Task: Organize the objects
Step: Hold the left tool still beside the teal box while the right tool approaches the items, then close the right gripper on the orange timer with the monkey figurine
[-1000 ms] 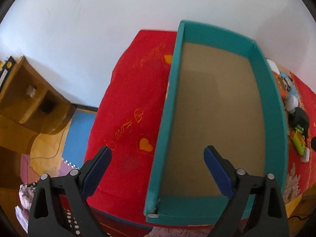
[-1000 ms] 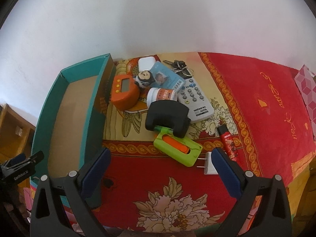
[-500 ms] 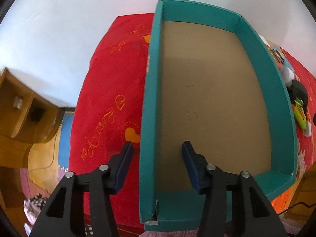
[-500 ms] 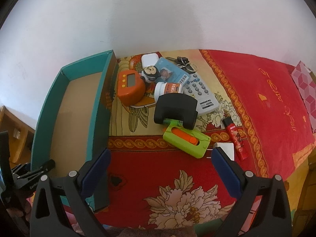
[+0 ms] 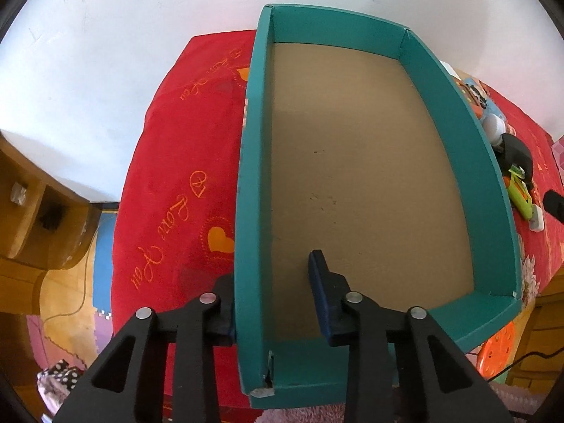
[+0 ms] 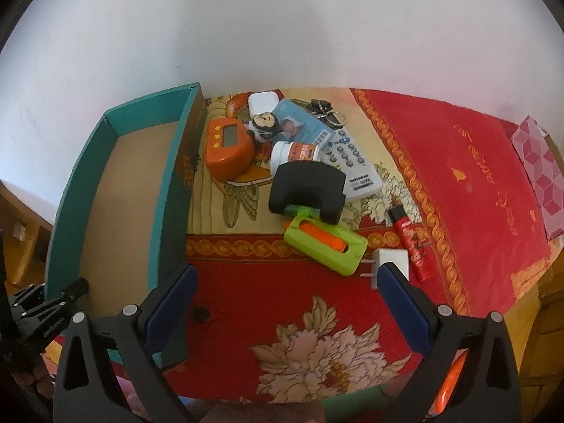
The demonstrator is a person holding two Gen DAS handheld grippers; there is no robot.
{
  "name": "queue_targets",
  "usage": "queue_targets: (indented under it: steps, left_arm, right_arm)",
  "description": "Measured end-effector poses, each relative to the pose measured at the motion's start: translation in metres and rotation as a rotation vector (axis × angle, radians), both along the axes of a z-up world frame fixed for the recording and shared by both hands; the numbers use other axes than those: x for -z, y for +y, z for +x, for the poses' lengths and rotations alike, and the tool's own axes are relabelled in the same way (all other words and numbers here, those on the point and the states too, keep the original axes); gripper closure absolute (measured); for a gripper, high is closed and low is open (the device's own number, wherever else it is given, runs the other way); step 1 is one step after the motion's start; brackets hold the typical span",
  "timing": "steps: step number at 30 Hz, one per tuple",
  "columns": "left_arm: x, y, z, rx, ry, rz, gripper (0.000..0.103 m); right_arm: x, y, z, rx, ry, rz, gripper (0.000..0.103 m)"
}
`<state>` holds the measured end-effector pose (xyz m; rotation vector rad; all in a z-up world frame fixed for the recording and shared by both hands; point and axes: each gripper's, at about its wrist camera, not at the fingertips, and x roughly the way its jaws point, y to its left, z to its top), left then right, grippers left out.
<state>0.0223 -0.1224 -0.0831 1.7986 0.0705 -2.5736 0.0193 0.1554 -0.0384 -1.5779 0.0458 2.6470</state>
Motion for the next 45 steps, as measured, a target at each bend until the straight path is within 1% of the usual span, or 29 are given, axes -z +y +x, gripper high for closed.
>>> queue_targets:
  steps: [4, 7, 12, 17, 19, 21, 24, 25, 26, 27, 29, 34, 40, 42, 44, 45]
  left_arm:
    - [-0.003, 0.005, 0.0, -0.024, -0.016, 0.009, 0.07]
    - [-0.003, 0.007, 0.0, -0.024, -0.014, 0.002, 0.07]
    - [-0.002, 0.005, 0.001, -0.074, -0.02, 0.017, 0.069]
    - [-0.002, 0.003, 0.003, -0.111, -0.025, 0.013, 0.068]
    - [-0.001, 0.003, 0.003, -0.127, -0.027, 0.011, 0.067]
    - [-0.001, 0.004, 0.003, -0.14, -0.026, 0.006, 0.066]
    - [-0.001, 0.004, 0.005, -0.152, -0.029, 0.001, 0.066]
    - [-0.001, 0.004, 0.005, -0.155, -0.032, 0.0, 0.066]
    - [-0.001, 0.004, 0.005, -0.156, -0.033, 0.0, 0.066]
    - [-0.001, 0.005, 0.004, -0.155, -0.036, 0.001, 0.066]
    - [-0.001, 0.004, 0.003, -0.15, -0.039, 0.002, 0.066]
    - [-0.001, 0.008, 0.005, -0.133, -0.039, -0.017, 0.066]
    - [-0.002, 0.007, 0.005, -0.128, -0.04, -0.007, 0.066]
    - [-0.003, 0.007, 0.005, -0.117, -0.04, -0.005, 0.066]
    - [-0.003, 0.005, 0.006, -0.117, -0.041, 0.006, 0.066]
    - [-0.003, 0.005, 0.007, -0.115, -0.041, 0.007, 0.066]
  right_arm:
    - [0.003, 0.006, -0.013, -0.049, 0.001, -0.003, 0.0]
    - [0.003, 0.011, -0.024, -0.085, 0.008, -0.03, 0.0]
    - [0.001, 0.027, -0.048, -0.138, 0.015, -0.084, 0.001]
    - [0.004, 0.057, -0.082, -0.134, 0.008, -0.114, 0.009]
    - [0.008, 0.069, -0.093, -0.145, -0.004, -0.145, 0.01]
    - [0.009, 0.073, -0.1, -0.16, -0.015, -0.189, 0.012]
    - [0.012, 0.074, -0.114, -0.18, -0.046, -0.303, 0.018]
    - [0.014, 0.072, -0.119, -0.183, -0.062, -0.373, 0.018]
    - [0.015, 0.071, -0.122, -0.182, -0.068, -0.407, 0.018]
    - [0.018, 0.068, -0.128, -0.172, -0.082, -0.462, 0.018]
    - [0.023, 0.063, -0.138, -0.148, -0.107, -0.499, 0.018]
    - [0.037, 0.054, -0.165, -0.067, -0.171, -0.493, 0.02]
    - [0.043, 0.036, -0.184, -0.08, -0.2, -0.467, 0.021]
    - [0.045, 0.03, -0.186, -0.078, -0.212, -0.472, 0.023]
    - [0.048, 0.024, -0.187, -0.071, -0.226, -0.498, 0.028]
    - [0.05, 0.022, -0.186, -0.057, -0.23, -0.513, 0.029]
